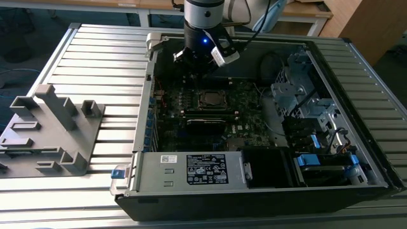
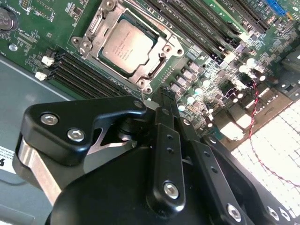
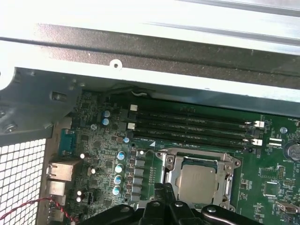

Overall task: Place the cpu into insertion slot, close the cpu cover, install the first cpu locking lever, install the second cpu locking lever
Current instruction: 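Install the first cpu locking lever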

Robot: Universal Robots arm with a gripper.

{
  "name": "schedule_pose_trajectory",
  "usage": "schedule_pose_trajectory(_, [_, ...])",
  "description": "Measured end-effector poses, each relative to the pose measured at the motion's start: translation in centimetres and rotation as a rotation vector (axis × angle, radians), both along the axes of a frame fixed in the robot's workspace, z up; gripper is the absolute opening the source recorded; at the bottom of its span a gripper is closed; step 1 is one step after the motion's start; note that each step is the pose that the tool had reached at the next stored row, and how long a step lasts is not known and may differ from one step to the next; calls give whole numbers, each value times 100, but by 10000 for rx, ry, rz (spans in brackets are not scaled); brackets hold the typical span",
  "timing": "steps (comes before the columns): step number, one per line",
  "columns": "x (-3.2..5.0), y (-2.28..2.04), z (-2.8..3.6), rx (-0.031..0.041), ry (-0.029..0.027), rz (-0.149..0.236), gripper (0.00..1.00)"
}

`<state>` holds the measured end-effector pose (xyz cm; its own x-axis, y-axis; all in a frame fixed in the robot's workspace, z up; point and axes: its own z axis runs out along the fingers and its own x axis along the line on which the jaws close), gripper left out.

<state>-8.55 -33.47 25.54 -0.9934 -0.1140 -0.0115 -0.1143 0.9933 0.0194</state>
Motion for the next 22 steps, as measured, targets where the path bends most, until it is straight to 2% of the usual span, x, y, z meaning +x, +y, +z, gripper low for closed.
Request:
schedule_pose_trajectory(3, [-10, 0, 2, -3, 2, -2, 10])
schedule_pose_trajectory(10, [-122, 0, 1, -1, 2, -1, 10])
schedule_pose_trajectory(17, [-125, -1, 4, 0, 1, 0, 10])
schedule_pose_trajectory(22, [-124, 0, 35, 2, 0, -4, 10])
